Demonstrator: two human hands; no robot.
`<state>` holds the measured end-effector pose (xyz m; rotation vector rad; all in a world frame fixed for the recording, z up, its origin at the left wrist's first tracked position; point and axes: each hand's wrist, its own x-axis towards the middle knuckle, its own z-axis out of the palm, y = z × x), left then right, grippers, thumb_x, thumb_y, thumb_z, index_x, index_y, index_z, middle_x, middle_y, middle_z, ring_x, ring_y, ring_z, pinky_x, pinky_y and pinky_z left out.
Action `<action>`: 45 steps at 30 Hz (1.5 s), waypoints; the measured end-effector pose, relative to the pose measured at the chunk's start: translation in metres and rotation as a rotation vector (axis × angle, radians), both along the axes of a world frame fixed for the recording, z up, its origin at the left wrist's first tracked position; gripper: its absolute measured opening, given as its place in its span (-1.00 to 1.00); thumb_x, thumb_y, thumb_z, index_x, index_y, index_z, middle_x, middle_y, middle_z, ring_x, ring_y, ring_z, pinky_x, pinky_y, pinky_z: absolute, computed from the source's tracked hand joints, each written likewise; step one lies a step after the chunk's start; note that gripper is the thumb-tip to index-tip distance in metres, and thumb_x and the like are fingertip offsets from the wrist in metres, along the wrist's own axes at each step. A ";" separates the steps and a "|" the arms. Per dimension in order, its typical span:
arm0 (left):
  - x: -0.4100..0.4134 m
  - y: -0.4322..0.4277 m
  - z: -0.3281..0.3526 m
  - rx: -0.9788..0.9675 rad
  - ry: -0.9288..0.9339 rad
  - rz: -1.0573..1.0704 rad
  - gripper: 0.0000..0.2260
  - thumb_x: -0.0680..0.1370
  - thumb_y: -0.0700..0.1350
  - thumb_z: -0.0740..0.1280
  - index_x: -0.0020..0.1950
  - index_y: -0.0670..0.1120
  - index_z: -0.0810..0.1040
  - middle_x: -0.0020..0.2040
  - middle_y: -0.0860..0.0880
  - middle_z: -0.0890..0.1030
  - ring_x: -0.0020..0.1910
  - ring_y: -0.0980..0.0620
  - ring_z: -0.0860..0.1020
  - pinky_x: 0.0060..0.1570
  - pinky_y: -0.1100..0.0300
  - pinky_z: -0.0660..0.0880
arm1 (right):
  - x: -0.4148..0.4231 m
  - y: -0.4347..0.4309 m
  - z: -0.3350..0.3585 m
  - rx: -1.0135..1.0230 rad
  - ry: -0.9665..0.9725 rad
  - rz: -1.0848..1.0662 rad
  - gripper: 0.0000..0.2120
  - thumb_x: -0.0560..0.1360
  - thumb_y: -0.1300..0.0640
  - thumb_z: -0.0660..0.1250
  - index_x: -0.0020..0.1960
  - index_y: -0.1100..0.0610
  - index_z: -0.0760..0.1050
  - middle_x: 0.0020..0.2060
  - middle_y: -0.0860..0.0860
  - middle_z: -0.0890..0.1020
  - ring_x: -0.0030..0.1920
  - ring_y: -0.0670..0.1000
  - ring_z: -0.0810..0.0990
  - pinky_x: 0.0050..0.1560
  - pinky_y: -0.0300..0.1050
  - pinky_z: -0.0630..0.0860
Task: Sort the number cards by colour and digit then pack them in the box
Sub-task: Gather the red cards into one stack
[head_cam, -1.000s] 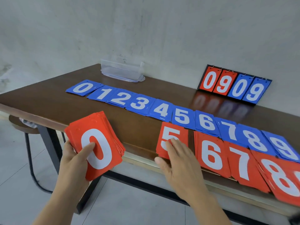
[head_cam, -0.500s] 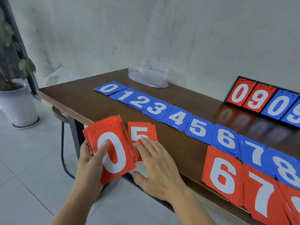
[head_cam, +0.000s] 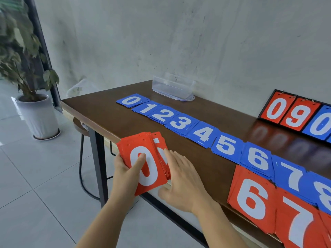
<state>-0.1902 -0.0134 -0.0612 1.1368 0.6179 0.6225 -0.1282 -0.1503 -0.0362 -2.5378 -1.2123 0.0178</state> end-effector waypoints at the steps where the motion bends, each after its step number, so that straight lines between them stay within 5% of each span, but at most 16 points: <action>1: 0.001 0.000 -0.001 0.003 0.011 0.001 -0.51 0.53 -0.02 0.39 0.40 0.07 0.28 0.10 0.05 0.55 -0.02 0.01 0.58 -0.14 0.06 0.59 | -0.002 0.002 -0.001 0.005 -0.010 0.005 -0.08 0.40 -0.06 0.32 0.56 -0.04 -0.19 0.54 -0.11 0.05 0.54 -0.11 -0.07 0.53 -0.14 -0.14; 6: 0.007 -0.005 -0.002 -0.008 0.051 -0.009 -0.44 0.52 -0.04 0.41 0.45 0.07 0.23 0.22 -0.01 0.52 0.08 -0.09 0.56 0.09 -0.14 0.56 | -0.013 0.006 -0.004 0.007 -0.035 0.017 -0.10 0.47 -0.08 0.34 0.57 -0.01 -0.19 0.53 -0.11 0.07 0.53 -0.11 0.00 0.44 -0.23 -0.18; 12: 0.002 -0.009 -0.008 -0.033 0.026 -0.046 -0.48 0.50 -0.09 0.43 0.41 0.08 0.32 0.19 -0.02 0.57 0.08 -0.11 0.60 0.03 -0.16 0.58 | -0.032 -0.024 0.001 0.013 -0.010 -0.068 -0.13 0.48 0.01 0.25 0.57 0.01 -0.27 0.56 -0.11 -0.11 0.53 -0.14 -0.20 0.47 -0.23 -0.28; 19: -0.005 -0.030 -0.007 -0.066 -0.041 -0.084 -0.64 0.53 -0.14 0.40 0.26 0.10 0.39 0.02 0.06 0.60 -0.04 -0.03 0.61 -0.18 0.08 0.56 | -0.038 -0.114 0.005 0.014 -0.117 -0.547 -0.13 0.49 -0.30 0.03 0.56 0.09 -0.30 0.56 0.02 -0.24 0.54 -0.01 -0.28 0.41 -0.19 -0.33; 24: -0.006 -0.038 -0.003 -0.038 -0.064 -0.059 -0.66 0.53 -0.16 0.40 0.25 0.08 0.43 -0.01 0.09 0.61 -0.02 -0.02 0.60 -0.11 0.06 0.54 | -0.046 -0.119 -0.011 -0.069 -0.118 -0.496 0.09 0.25 -0.48 -0.27 0.56 0.23 -0.20 0.55 0.16 -0.16 0.55 0.10 -0.22 0.35 -0.09 -0.41; 28: -0.012 -0.042 -0.005 -0.040 -0.077 -0.033 -0.57 0.51 -0.14 0.41 0.34 0.04 0.40 0.05 0.07 0.60 0.05 -0.09 0.60 0.06 -0.12 0.54 | -0.052 -0.118 -0.014 -0.060 -0.113 -0.395 0.05 0.27 -0.43 -0.20 0.57 0.21 -0.15 0.56 0.14 -0.10 0.56 0.10 -0.16 0.35 -0.09 -0.37; 31: -0.018 -0.049 -0.007 -0.030 -0.102 -0.035 -0.56 0.51 -0.14 0.42 0.35 0.03 0.40 0.11 0.03 0.62 0.09 -0.13 0.60 0.09 -0.19 0.53 | -0.050 -0.119 -0.016 -0.151 -0.161 -0.344 -0.03 0.31 -0.40 0.01 0.50 0.25 0.23 0.48 0.18 0.28 0.50 0.14 0.23 0.41 0.00 -0.01; 35: -0.025 -0.057 -0.010 -0.020 -0.134 -0.031 -0.60 0.52 -0.17 0.40 0.33 0.02 0.43 0.08 0.02 0.65 0.06 -0.10 0.63 0.08 -0.16 0.54 | -0.040 -0.120 -0.016 -0.098 -0.169 -0.181 -0.05 0.43 -0.36 0.12 0.58 0.15 -0.16 0.57 0.07 -0.13 0.56 0.04 -0.21 0.37 -0.14 -0.40; 45: -0.026 -0.058 0.001 -0.013 -0.159 -0.036 -0.64 0.51 -0.19 0.40 0.27 0.03 0.47 0.05 0.00 0.66 0.01 -0.09 0.65 0.02 -0.13 0.57 | -0.023 -0.082 -0.005 -0.092 -0.150 0.009 -0.13 0.48 -0.13 0.28 0.58 0.11 -0.11 0.57 0.00 -0.12 0.55 -0.04 -0.20 0.44 -0.18 -0.31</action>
